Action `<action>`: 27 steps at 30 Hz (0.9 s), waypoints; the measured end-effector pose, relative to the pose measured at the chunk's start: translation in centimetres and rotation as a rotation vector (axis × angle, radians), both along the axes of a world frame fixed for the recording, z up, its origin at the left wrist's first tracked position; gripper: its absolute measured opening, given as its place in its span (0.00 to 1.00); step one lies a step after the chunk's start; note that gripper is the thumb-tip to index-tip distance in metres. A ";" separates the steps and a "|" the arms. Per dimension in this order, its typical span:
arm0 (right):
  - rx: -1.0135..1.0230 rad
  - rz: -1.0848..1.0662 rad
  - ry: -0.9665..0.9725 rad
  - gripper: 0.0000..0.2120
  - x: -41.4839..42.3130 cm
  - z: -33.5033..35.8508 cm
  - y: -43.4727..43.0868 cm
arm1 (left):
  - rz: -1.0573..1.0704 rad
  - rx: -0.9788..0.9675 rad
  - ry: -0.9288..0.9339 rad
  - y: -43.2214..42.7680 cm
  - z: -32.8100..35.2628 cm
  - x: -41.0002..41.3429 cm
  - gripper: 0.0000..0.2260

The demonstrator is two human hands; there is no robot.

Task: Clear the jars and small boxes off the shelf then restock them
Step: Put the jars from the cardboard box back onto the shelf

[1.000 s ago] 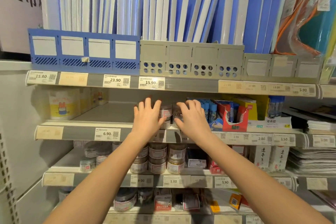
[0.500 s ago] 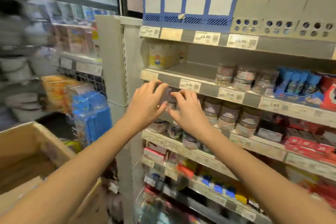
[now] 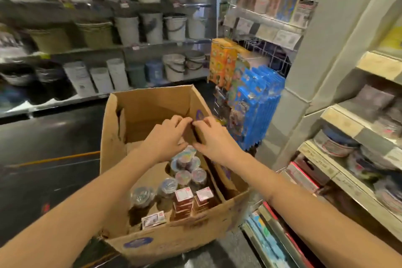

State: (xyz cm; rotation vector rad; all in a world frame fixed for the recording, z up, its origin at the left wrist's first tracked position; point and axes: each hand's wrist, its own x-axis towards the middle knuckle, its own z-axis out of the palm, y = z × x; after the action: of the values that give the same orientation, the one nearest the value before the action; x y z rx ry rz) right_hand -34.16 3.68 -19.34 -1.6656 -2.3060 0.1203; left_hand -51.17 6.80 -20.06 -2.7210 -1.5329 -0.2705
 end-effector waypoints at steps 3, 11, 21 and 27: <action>-0.106 0.063 -0.102 0.28 -3.2 -3.8 3.1 | 0.075 -0.136 0.082 1.4 -3.2 -2.7 0.30; -0.417 0.265 -0.355 0.24 -8.4 -14.1 6.2 | 0.206 -0.565 0.401 2.0 -11.8 -6.5 0.32; -0.569 0.536 -0.596 0.26 -9.9 -19.7 8.3 | 0.251 -0.800 0.610 1.0 -16.5 -6.5 0.35; -0.583 0.610 -0.595 0.27 -10.2 -22.7 9.5 | 0.275 -0.834 0.442 1.4 -17.3 -7.3 0.27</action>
State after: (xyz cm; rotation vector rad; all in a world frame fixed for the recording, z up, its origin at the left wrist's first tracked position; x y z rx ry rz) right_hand -44.35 13.17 -42.03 -1.2384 -3.4423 0.5295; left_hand -58.45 8.16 -37.40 -2.6682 -2.1457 1.1264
